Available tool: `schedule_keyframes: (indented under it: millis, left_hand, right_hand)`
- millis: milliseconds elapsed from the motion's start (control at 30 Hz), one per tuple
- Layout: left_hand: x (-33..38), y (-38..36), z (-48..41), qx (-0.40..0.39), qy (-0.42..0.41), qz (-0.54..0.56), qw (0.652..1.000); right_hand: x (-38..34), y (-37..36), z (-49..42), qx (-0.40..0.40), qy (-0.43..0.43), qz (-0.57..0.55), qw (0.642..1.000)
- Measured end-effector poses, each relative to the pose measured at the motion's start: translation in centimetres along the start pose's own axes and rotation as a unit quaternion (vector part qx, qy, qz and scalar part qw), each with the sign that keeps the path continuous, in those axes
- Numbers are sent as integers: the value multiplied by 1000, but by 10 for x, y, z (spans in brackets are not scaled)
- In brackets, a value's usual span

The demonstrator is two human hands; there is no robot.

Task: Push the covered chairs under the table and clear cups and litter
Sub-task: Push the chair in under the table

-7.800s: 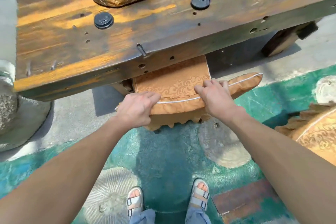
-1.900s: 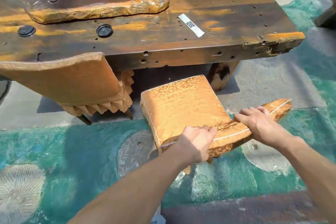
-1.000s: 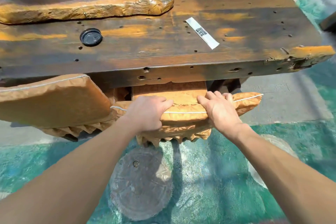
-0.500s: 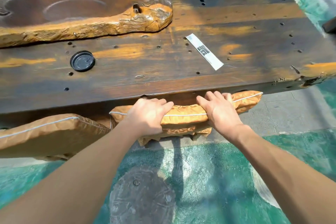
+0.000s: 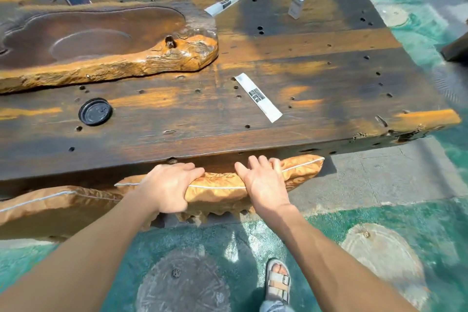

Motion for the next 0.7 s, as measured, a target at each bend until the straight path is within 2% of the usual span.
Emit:
schedule_keyframes:
  millis: [100, 200, 267, 367, 500, 700]
  left_hand:
    - [-2, -8, 0, -55, 55, 14, 997]
    - [-1, -14, 0, -135, 105, 14, 985]
    - [2, -13, 3, -164, 147, 19, 975]
    - [9, -4, 8, -162, 183, 22, 969]
    - [14, -4, 14, -151, 214, 18, 965]
    - [15, -12, 21, -135, 228, 55, 963]
  right_hand:
    - [1, -2, -4, -24, -9, -16, 1000]
    - [2, -10, -10, -121, -23, -31, 992]
    - [0, -6, -12, -158, -4, -24, 987]
    - [2, -7, -11, -200, 24, -13, 979]
    - [3, -7, -10, -210, 54, -2, 976]
    - [3, -7, -14, -252, 35, -8, 967]
Point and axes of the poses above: each hand's wrist, its own z-axis away from the middle knuckle, its own y-axis out of the back of the hand, x = y × z, the point moved 8 cm from there along -z, towards the middle knuckle, and after that the axes turned 11 degrees about -z, right-handed, at the moved point
